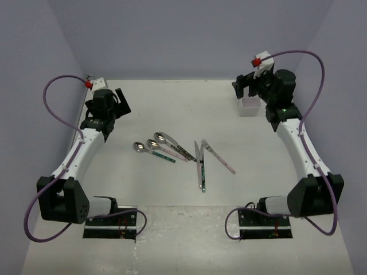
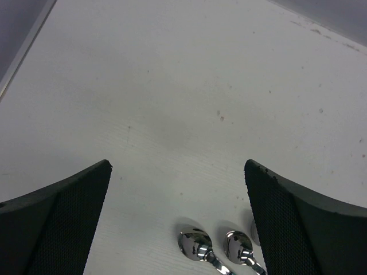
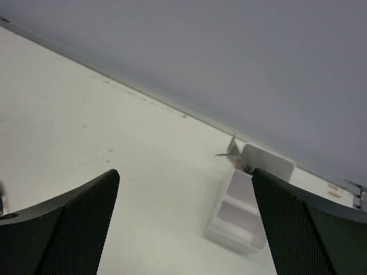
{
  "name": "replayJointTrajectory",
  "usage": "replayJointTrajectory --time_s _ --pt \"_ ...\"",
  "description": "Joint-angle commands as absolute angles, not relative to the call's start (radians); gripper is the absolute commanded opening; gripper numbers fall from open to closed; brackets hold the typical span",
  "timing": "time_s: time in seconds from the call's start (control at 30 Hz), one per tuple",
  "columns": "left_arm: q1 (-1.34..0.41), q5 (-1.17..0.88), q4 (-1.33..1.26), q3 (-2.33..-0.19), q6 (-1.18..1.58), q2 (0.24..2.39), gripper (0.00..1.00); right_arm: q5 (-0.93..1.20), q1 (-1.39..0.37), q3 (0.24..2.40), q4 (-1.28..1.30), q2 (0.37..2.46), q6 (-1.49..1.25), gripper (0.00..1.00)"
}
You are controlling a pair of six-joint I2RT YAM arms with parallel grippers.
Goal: Sort the eating utensils into containers
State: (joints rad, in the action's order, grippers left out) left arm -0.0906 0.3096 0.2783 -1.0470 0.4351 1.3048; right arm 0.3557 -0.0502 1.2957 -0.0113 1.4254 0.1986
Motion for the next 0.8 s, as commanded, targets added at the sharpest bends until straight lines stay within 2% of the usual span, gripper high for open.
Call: replayJointTrajectory --time_s 0.0,0.23,0.33,0.57,0.77 --pt "-0.112 0.357 0.307 -1.011 0.462 1.281 1.00 0.166 -0.165 1.180 0.150 1.319 0.117 0.99" --pt "-0.135 0.342 0.321 -0.974 0.489 1.275 1.00 0.023 -0.353 1.105 0.495 1.275 0.037 0.99" --pt "-0.146 0.339 0.340 -0.954 0.514 1.264 1.00 0.063 -0.391 1.085 0.583 1.316 0.008 0.99" --pt "-0.150 0.341 0.394 -0.897 0.563 1.204 1.00 0.046 -0.497 1.051 0.595 1.489 -0.061 0.99" --pt "-0.152 0.344 0.414 -0.850 0.587 1.137 1.00 0.002 -0.517 1.089 0.661 1.660 -0.123 0.99"
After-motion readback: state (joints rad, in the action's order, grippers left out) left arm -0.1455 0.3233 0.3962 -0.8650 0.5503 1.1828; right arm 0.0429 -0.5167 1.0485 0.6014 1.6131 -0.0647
